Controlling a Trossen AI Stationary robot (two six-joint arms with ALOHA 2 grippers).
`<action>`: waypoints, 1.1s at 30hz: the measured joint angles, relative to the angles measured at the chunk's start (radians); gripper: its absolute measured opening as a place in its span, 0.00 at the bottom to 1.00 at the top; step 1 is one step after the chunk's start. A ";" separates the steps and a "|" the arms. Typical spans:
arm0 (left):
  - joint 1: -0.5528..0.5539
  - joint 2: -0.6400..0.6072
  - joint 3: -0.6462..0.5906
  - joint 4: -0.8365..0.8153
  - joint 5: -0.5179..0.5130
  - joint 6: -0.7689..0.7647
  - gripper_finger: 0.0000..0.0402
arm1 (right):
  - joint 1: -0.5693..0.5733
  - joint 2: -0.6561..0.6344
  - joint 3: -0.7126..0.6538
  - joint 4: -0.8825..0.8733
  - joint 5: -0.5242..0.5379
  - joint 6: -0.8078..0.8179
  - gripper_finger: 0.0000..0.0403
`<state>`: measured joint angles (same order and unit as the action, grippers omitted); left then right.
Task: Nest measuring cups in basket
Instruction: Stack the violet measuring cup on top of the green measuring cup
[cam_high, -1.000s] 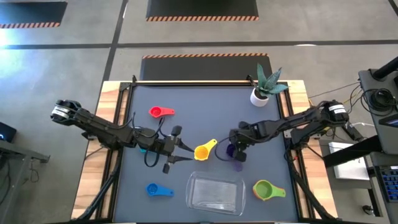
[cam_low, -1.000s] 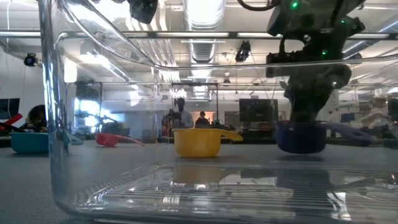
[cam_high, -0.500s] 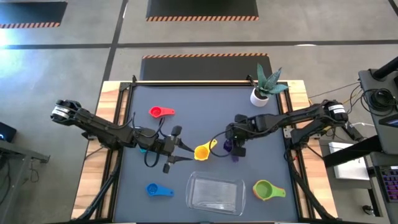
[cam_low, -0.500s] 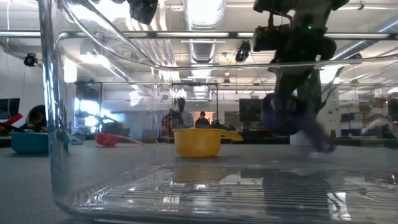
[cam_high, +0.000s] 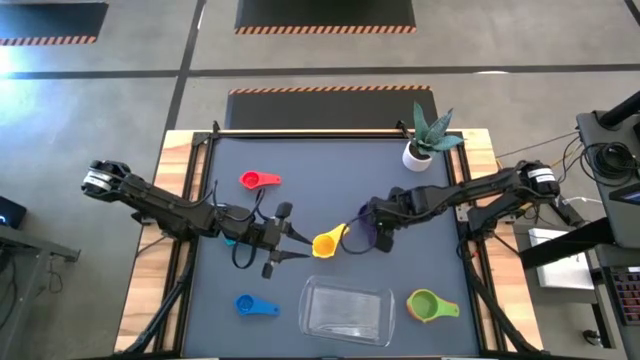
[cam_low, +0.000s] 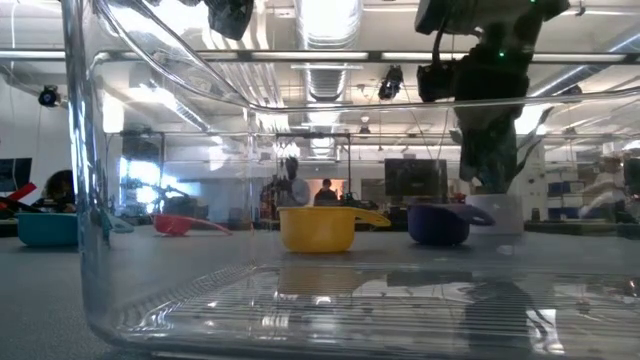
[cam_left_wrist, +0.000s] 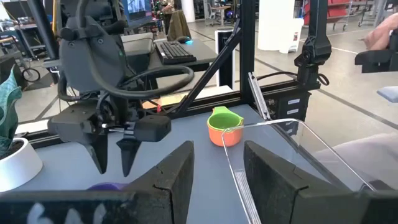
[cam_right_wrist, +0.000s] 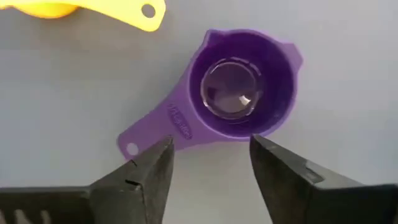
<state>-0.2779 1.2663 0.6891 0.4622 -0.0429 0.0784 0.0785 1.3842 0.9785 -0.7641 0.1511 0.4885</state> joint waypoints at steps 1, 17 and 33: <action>0.000 0.000 0.000 0.000 0.000 0.000 0.31 | 0.004 0.000 -0.001 0.000 0.003 0.030 0.51; 0.000 0.000 -0.003 -0.009 0.000 -0.010 0.31 | 0.008 0.010 -0.057 0.045 0.099 0.389 0.71; 0.000 0.000 -0.003 -0.014 0.000 -0.010 0.31 | -0.090 0.019 -0.130 0.011 0.126 0.374 0.72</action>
<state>-0.2776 1.2667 0.6865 0.4477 -0.0429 0.0685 -0.0113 1.4030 0.8482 -0.7529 0.2767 0.8630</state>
